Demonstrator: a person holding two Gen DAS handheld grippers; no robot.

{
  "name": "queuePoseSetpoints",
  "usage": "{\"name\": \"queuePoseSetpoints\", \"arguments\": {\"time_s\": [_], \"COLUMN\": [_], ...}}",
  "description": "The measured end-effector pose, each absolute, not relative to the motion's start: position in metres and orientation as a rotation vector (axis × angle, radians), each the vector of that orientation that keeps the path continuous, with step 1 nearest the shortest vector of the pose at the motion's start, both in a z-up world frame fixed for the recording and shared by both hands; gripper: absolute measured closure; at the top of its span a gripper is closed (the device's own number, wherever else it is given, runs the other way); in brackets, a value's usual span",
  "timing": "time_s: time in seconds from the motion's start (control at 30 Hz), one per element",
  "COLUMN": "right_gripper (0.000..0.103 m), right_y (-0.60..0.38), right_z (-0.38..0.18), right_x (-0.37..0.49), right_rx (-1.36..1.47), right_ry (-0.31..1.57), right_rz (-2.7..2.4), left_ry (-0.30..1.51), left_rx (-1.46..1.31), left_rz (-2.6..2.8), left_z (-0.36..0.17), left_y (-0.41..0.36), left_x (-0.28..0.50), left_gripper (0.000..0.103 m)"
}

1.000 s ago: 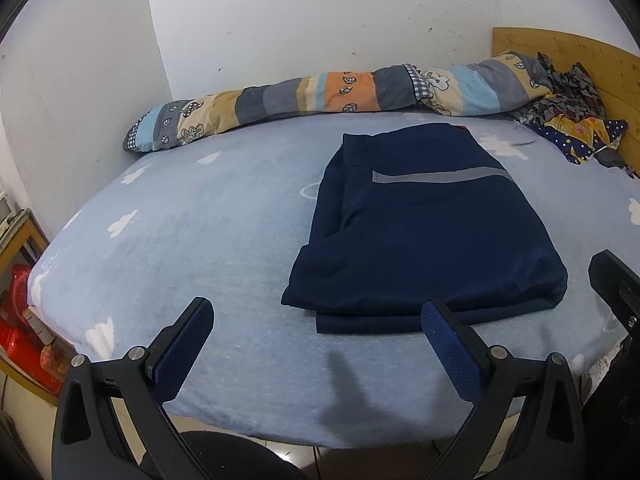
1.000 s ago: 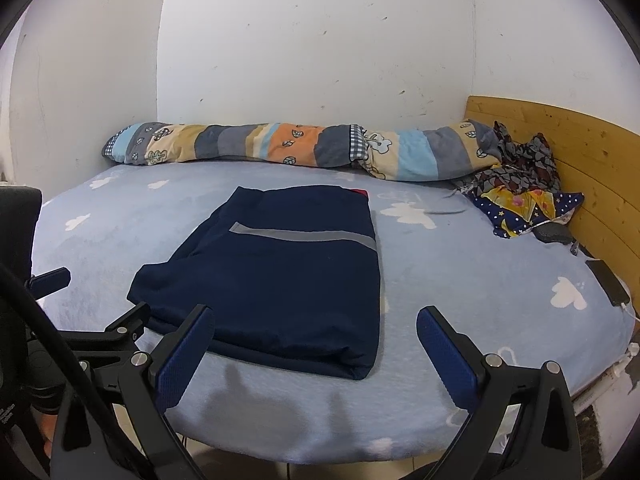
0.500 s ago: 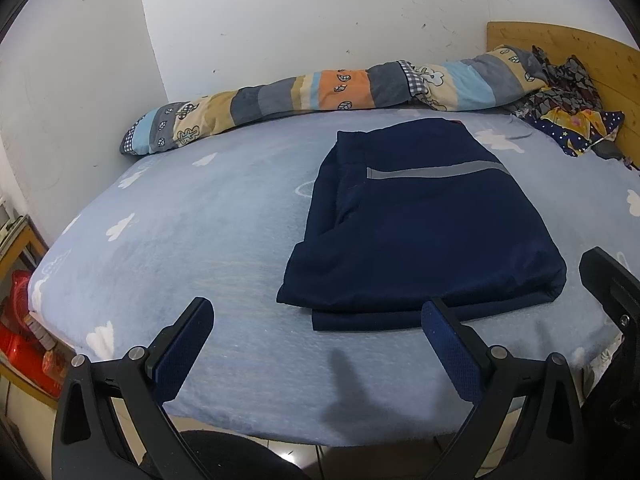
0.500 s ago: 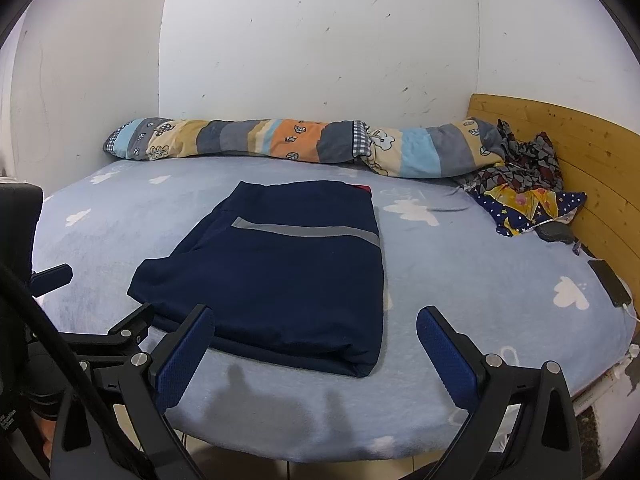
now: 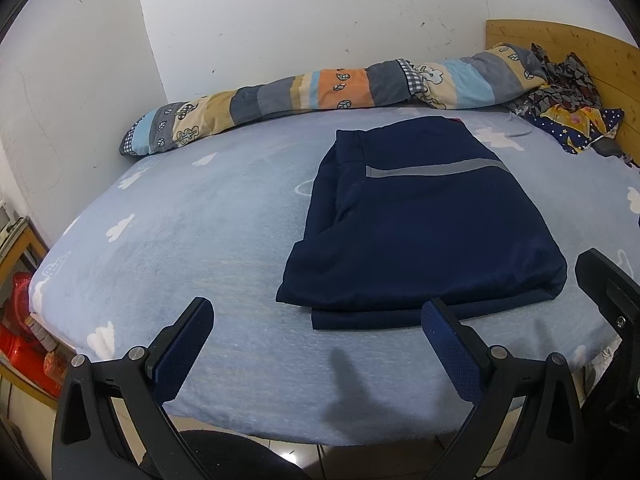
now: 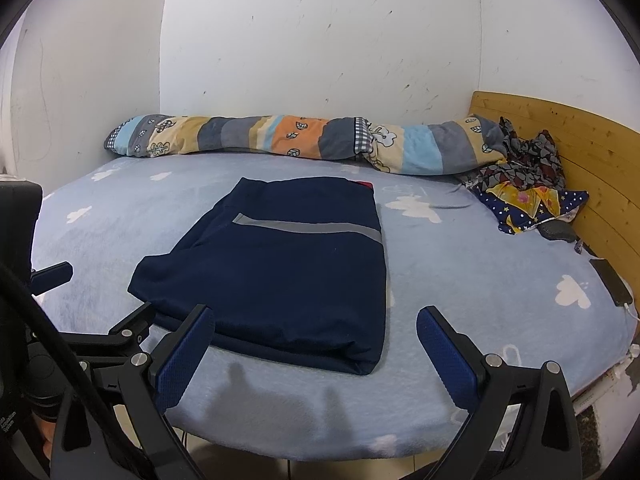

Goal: Fold large clothes

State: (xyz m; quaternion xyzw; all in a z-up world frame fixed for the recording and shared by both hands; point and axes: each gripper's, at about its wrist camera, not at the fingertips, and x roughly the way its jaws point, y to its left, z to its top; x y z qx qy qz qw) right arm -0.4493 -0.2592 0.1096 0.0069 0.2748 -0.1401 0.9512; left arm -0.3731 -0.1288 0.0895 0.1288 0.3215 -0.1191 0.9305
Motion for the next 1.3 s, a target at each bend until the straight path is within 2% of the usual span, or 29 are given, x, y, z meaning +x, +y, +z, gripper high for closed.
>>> {"name": "queuePoseSetpoints", "arguments": {"time_s": [1.3], "right_gripper": [0.0], "right_y": [-0.2603], "right_z": [0.1047], "right_x": [-0.4478], "right_rx": [0.016], "right_ry": [0.567], "right_rz": [-0.28], "left_ry": [0.67], "left_rx": [0.276], "left_rz": [-0.27], "left_z": [0.0876], "left_y": [-0.1287], "left_x": [-0.3736], "left_gripper": [0.0]}}
